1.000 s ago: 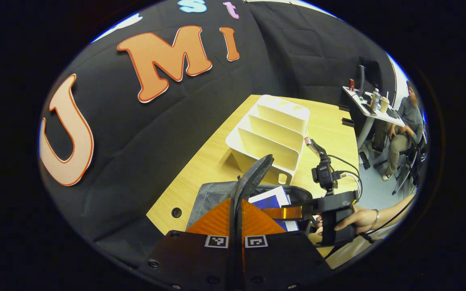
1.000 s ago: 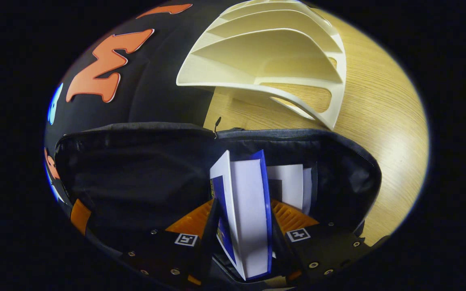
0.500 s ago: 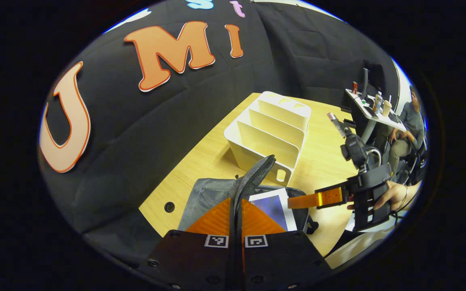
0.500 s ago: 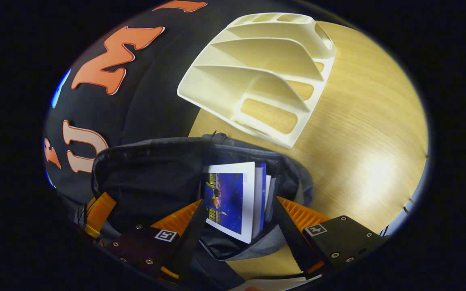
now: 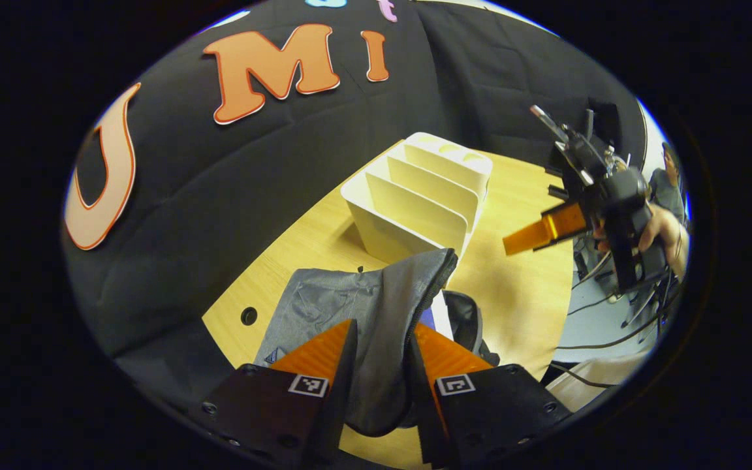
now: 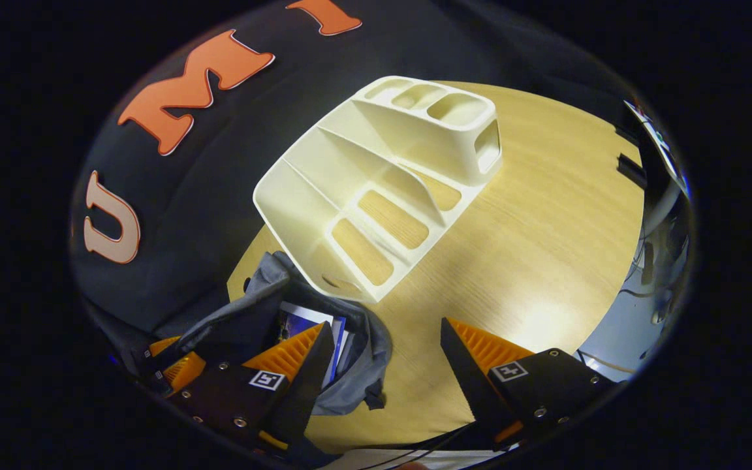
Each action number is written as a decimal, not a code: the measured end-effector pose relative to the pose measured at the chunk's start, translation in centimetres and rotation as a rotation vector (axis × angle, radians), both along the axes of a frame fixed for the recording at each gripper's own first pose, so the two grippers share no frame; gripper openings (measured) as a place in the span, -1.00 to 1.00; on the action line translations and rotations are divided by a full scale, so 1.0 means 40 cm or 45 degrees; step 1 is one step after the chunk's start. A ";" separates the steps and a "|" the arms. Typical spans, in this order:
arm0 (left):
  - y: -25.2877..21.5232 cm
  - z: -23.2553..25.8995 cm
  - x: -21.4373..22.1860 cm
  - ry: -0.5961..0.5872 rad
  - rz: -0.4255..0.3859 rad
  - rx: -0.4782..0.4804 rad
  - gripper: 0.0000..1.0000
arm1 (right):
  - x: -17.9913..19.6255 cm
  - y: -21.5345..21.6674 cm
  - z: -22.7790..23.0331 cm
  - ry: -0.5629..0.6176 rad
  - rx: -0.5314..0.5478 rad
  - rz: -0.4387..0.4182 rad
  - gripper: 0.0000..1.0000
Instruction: Open the schoolbag, grab two books from the bookshelf and put them into the schoolbag.
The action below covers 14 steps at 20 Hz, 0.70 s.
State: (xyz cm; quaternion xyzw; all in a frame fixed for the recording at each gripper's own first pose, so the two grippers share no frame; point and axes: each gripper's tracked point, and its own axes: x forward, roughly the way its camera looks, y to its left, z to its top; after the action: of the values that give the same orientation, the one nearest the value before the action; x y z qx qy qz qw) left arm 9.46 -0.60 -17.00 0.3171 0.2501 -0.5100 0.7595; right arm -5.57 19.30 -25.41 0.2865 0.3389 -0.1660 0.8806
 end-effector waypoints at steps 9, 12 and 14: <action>-0.073 0.047 -0.109 0.085 0.386 -0.199 0.99 | 0.028 -0.165 0.109 0.086 -0.125 0.295 0.97; -0.149 0.114 -0.113 0.043 0.549 -0.394 0.97 | 0.058 -0.270 0.210 0.023 -0.318 0.376 0.97; -0.197 0.160 -0.117 0.042 0.625 -0.530 0.97 | 0.079 -0.336 0.302 -0.063 -0.504 0.418 0.97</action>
State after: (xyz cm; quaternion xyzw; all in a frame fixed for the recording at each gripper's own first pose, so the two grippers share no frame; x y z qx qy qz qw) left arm 4.76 -8.47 -10.58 0.0768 0.2216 -0.3567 0.9043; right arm -2.43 5.85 -13.33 0.0537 0.3200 -0.0769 0.9428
